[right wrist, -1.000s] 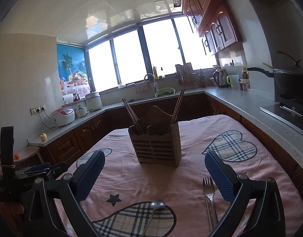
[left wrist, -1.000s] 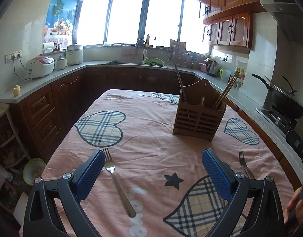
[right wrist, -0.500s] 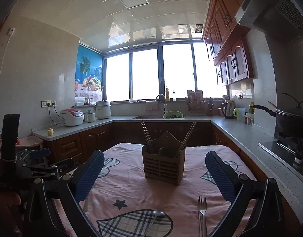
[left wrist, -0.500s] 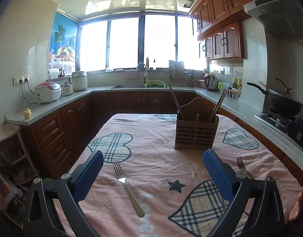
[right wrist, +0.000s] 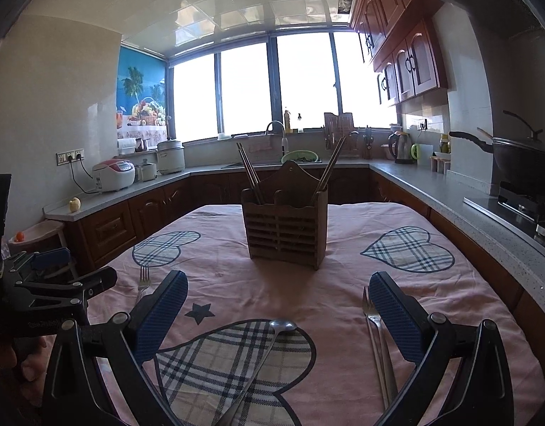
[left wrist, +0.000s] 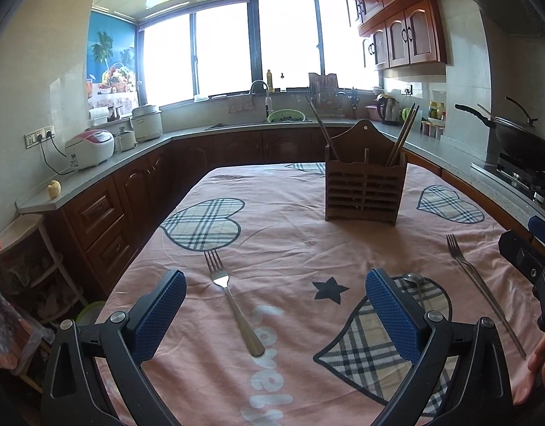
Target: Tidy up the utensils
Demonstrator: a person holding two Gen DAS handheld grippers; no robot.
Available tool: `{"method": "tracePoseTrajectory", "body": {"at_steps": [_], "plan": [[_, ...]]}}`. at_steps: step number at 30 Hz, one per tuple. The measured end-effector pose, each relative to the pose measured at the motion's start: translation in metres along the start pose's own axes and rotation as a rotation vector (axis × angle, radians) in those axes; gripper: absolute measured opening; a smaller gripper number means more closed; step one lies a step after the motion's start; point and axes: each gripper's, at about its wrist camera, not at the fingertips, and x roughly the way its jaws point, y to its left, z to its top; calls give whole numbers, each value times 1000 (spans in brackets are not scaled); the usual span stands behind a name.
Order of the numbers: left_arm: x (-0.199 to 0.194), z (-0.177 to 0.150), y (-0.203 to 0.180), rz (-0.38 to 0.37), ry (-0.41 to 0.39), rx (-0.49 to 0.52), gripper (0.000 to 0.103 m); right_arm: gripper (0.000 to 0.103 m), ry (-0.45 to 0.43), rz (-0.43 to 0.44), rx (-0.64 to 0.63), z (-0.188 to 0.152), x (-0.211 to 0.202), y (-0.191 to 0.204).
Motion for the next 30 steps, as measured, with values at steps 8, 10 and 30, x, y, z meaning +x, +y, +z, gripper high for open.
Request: {"method": "tracePoseTrajectory", "body": {"at_steps": [8, 10, 30], "plan": [[5, -6, 3, 15, 7, -12, 102, 103, 0, -8, 6, -4, -4, -5], [4, -7, 4, 13, 4, -19, 102, 103, 1, -12, 5, -4, -4, -6], [-16, -32, 12, 1, -118, -45, 102, 103, -111, 1, -7, -17, -28, -7]]}}
